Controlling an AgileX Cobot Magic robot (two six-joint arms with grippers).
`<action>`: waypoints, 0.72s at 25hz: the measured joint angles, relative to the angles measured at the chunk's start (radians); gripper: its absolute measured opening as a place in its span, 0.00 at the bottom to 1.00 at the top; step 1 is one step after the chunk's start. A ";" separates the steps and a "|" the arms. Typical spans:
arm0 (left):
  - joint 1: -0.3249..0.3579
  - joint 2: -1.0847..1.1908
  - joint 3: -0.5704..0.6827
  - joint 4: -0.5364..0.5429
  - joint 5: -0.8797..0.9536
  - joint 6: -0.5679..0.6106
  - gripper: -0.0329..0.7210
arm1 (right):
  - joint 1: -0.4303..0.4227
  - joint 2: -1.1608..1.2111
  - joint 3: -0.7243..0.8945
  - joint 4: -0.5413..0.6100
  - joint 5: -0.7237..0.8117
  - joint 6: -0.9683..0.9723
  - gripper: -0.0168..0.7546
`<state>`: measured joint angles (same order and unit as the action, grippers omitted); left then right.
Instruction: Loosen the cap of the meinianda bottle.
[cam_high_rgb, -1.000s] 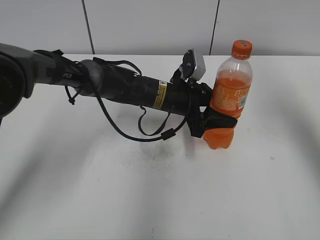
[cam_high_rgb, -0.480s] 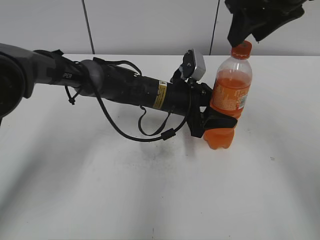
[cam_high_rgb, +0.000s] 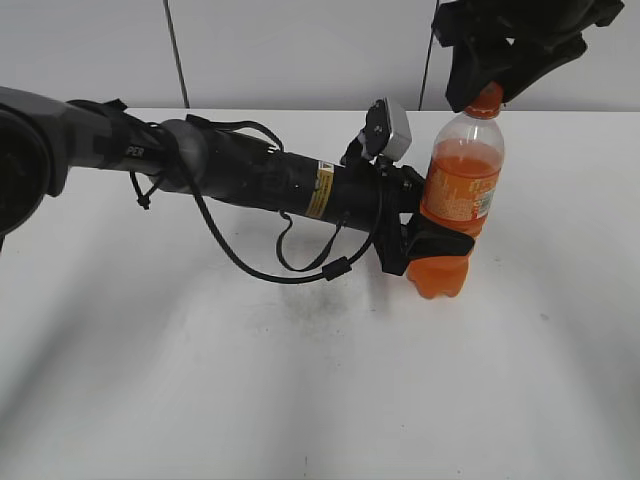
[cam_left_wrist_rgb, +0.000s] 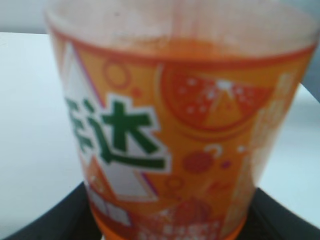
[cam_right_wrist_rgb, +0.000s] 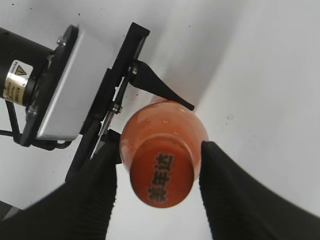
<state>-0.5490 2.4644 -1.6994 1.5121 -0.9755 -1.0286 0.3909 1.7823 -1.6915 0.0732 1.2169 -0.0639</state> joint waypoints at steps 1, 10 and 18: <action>0.000 0.000 0.000 0.000 0.000 0.000 0.58 | 0.000 0.004 0.000 -0.001 0.000 0.001 0.53; 0.000 0.000 0.000 0.000 0.001 0.000 0.58 | 0.000 0.004 0.000 -0.010 0.001 -0.032 0.38; 0.000 0.000 0.000 0.006 0.000 0.003 0.58 | 0.000 0.004 0.000 -0.005 0.006 -0.852 0.38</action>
<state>-0.5490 2.4644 -1.6994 1.5182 -0.9756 -1.0258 0.3909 1.7860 -1.6915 0.0680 1.2230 -0.9162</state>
